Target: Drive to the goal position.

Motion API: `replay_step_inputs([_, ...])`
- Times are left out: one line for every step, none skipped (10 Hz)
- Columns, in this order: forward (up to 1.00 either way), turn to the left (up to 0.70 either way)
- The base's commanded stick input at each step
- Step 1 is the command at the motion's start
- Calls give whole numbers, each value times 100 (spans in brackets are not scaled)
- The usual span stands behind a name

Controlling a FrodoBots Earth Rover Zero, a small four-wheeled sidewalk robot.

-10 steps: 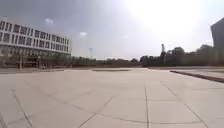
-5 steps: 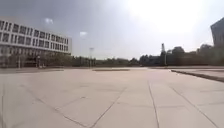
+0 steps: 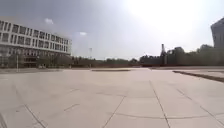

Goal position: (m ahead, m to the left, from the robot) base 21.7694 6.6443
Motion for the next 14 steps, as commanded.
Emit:
replay_step_inputs([70,2])
replay_step_inputs([70,2])
replay_step_inputs([70,2])
replay_step_inputs([70,2])
replay_step_inputs([70,2])
replay_step_inputs([70,2])
replay_step_inputs([68,2])
replay_step_inputs([65,2])
replay_step_inputs([65,2])
replay_step_inputs([67,2])
replay_step_inputs([67,2])
replay_step_inputs([67,2])
replay_step_inputs([67,2])
replay_step_inputs([67,2])
